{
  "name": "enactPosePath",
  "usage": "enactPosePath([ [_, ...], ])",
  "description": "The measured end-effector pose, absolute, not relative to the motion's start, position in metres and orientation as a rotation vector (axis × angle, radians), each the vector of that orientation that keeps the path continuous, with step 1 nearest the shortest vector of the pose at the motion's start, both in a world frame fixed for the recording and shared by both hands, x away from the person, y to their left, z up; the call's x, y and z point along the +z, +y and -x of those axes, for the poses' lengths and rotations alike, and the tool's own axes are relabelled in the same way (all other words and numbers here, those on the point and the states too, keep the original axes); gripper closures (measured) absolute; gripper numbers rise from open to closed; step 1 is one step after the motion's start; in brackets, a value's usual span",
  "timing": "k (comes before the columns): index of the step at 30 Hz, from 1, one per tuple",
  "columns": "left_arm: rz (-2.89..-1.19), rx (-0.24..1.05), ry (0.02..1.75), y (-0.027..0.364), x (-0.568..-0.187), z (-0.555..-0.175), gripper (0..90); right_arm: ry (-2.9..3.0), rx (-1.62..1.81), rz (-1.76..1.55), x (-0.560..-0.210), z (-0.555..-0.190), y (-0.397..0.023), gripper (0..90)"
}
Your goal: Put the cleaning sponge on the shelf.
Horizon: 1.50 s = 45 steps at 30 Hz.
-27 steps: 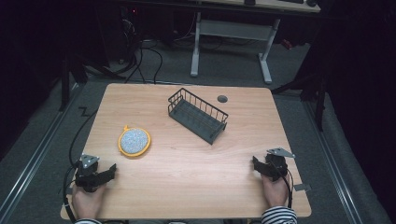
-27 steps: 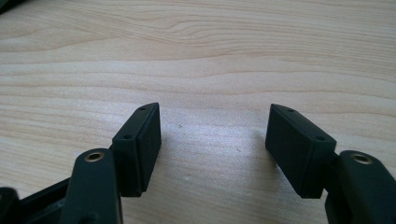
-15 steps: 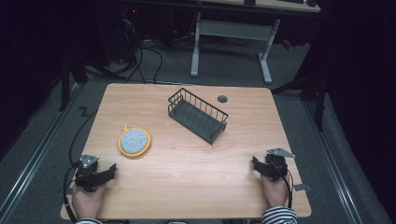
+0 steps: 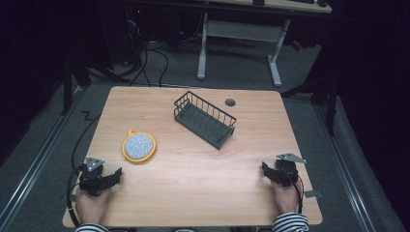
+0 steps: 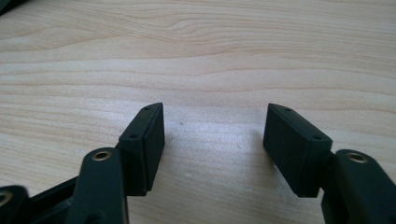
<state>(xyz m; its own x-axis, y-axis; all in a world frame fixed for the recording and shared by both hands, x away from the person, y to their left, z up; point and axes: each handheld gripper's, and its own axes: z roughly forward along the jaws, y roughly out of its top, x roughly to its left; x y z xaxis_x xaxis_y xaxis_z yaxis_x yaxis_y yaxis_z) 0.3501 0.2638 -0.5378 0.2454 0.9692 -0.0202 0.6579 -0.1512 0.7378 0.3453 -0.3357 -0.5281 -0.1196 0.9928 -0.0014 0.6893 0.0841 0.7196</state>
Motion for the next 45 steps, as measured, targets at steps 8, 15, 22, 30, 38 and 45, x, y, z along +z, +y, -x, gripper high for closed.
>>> enactPosePath([
  [8, -1.891, 0.628, 1.478, 0.264, -0.538, -0.35, 24.3, 1.908, 0.907, -1.649, -0.501, -0.358, -0.33, 44.0],
  [15, -1.883, 0.62, 1.477, 0.265, -0.538, -0.35, 24.3, 1.968, 1.018, -1.537, -0.464, -0.393, -0.308, 42.7],
  [22, -1.889, 0.625, 1.477, 0.264, -0.538, -0.35, 24.2, 2.021, 1.06, -1.459, -0.441, -0.426, -0.289, 42.0],
  [30, -1.892, 0.627, 1.476, 0.264, -0.538, -0.35, 24.2, 2.121, 1.095, -1.35, -0.422, -0.462, -0.267, 49.4],
  [38, -1.893, 0.626, 1.477, 0.264, -0.538, -0.35, 24.2, 2.176, 1.111, -1.343, -0.42, -0.498, -0.252, 54.1],
  [45, -1.892, 0.626, 1.477, 0.264, -0.538, -0.35, 24.2, 2.223, 1.067, -1.36, -0.424, -0.52, -0.243, 58.0],
])
